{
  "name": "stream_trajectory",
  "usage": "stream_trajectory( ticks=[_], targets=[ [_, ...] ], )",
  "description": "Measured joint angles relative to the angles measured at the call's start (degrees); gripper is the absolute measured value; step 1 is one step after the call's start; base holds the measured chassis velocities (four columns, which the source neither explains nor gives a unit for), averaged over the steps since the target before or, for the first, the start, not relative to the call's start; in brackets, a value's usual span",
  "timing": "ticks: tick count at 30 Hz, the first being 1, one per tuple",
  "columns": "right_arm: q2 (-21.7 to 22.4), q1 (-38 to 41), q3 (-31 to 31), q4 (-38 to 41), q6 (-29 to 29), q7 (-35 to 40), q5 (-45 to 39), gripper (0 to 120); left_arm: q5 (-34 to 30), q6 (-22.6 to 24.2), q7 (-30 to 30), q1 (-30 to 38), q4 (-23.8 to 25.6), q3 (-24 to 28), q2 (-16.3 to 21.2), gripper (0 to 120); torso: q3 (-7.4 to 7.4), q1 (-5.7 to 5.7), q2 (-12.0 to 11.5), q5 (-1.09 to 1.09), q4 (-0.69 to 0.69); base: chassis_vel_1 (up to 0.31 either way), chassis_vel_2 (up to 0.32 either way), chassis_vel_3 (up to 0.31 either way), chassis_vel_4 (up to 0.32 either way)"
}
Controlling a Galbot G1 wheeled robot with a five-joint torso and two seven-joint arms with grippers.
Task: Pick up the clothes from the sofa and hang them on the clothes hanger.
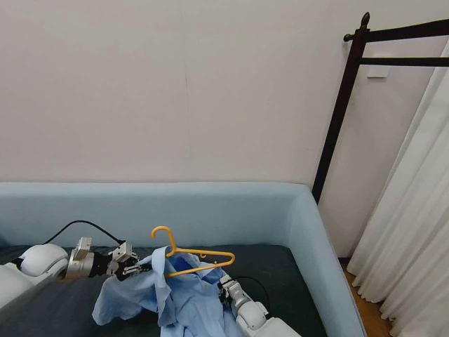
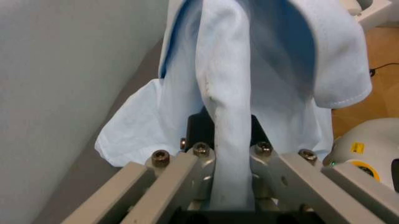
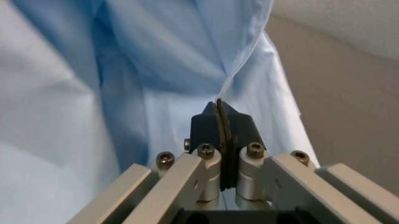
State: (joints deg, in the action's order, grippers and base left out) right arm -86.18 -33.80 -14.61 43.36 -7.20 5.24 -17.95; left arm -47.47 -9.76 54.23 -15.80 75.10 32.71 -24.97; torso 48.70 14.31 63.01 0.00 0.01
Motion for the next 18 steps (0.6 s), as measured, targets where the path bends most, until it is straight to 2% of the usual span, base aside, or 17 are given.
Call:
stream_trajectory(
  ticks=[9, 18],
  targets=[
    [3.7, -1.4, -0.2, 5.9, 0.4, 2.1, -2.8, 0, -0.1, -0.2, 0.0, 0.1, -0.8, -0.2, 0.1, 1, 0.0, 0.0, 0.0, 0.0, -0.01, 0.0, 0.0, 0.0, 0.0],
    [6.1, -1.2, -0.4, 7.7, 1.2, 1.8, -4.1, 0, 0.0, -0.6, 0.2, 0.4, -1.9, -0.3, -0.5, 1, 0.0, 0.0, 0.0, 0.01, -0.02, 0.0, 0.0, 0.0, 0.0]
  ],
)
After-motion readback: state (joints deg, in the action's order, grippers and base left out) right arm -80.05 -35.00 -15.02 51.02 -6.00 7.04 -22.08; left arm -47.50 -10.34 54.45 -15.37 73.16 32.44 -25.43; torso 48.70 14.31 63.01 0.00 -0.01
